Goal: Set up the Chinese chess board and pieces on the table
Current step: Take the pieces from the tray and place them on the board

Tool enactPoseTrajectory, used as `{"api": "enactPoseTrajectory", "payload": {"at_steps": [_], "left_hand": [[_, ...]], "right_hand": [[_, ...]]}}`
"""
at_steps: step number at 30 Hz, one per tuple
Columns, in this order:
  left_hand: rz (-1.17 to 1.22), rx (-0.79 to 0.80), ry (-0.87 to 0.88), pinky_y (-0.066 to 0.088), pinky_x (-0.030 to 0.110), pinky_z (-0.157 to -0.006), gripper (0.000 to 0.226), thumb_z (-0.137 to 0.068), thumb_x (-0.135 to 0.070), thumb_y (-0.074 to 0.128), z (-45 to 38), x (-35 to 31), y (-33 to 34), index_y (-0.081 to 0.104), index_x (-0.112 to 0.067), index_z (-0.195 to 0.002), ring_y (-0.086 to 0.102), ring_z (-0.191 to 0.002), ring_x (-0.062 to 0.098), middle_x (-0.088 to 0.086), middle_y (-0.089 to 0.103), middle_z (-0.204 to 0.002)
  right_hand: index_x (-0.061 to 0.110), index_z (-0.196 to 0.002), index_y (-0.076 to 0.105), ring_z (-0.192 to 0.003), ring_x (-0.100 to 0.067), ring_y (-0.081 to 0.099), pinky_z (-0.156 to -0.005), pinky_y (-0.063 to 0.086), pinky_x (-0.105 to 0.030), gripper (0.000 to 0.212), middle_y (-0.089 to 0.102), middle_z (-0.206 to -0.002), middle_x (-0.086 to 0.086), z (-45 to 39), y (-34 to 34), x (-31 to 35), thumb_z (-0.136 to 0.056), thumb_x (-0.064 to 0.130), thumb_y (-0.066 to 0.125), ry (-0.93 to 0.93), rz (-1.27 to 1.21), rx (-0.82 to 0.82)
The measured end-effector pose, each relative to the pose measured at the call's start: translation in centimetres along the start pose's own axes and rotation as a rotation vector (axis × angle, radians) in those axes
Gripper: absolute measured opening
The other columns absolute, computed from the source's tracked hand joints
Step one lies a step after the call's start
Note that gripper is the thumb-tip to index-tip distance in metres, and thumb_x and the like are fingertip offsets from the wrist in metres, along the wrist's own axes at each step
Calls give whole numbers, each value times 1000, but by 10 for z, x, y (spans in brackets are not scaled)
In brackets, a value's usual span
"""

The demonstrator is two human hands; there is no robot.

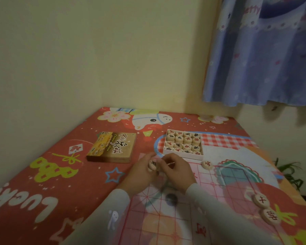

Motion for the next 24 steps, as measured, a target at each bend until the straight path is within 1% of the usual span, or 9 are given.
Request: {"api": "enactPoseTrajectory", "payload": {"at_steps": [2,6,8,11,13,16,18,21,24], "left_hand": [[9,52,15,53,33,-94,59,-84,-15,65,2,-5,9,44,-31,-136,59,-111,10,-1,57,-127],[-56,63,39,48,33,-99,67,-86,-15,66,7,-16,14,36,-27,-144,56,-113,13,-2,58,-122],[-57,74,50,48,32,-96,66,-86,-16,66,10,-19,15,37,-28,-144,57,-111,14,1,59,-121],[-41,55,33,49,24,-77,57,-86,-19,67,15,-17,14,43,-31,-137,60,-100,12,-6,59,-116],[5,6,-4,53,28,-69,45,-86,-16,67,17,-11,8,52,-30,-126,63,-89,15,-5,60,-112],[163,-52,-134,53,36,-69,37,-84,-6,63,20,1,-2,56,-25,-115,62,-84,21,2,59,-108],[199,-57,-183,48,29,-63,42,-82,1,60,21,5,-5,56,-22,-116,58,-86,20,4,56,-110],[195,-37,-181,45,24,-63,46,-83,5,58,21,8,-5,54,-21,-121,57,-89,18,3,54,-114],[160,-27,-143,51,28,-67,43,-86,-1,61,22,4,-5,53,-23,-122,59,-88,17,2,56,-112]], "right_hand": [[26,-89,63,-82,-6,62,-73,51,-22,24,66,-87,8,5,1,5,-83,48,65,34,-38,45],[24,-92,66,-83,-8,64,-74,52,-23,26,68,-88,7,8,-7,1,-79,46,70,45,-37,71],[25,-95,68,-84,-5,64,-76,52,-23,30,69,-89,9,11,-13,-3,-77,48,71,44,-10,68],[23,-101,69,-87,-3,63,-80,53,-23,33,69,-93,11,20,-31,-7,-78,46,72,55,47,12],[22,-104,69,-86,-3,62,-83,54,-25,31,68,-93,12,26,-45,-16,-80,42,71,56,83,-26],[18,-107,69,-84,-4,61,-79,51,-20,27,65,-91,10,36,-60,-30,-85,33,68,60,192,-37],[17,-105,71,-86,-11,62,-81,53,-24,24,68,-95,3,38,-65,-36,-87,31,65,56,288,-35],[19,-111,69,-90,-12,62,-83,50,-21,27,69,-105,1,40,-63,-39,-88,31,62,57,322,-17],[19,-108,69,-91,-14,61,-85,51,-25,25,69,-105,1,36,-51,-36,-88,31,62,26,353,35]]}}
Point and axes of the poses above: each hand's wrist, its own z-axis away from the middle knuckle, its own y-axis out of the palm, x = y × z, the point moved 7 cm from there along -z, towards the middle knuckle
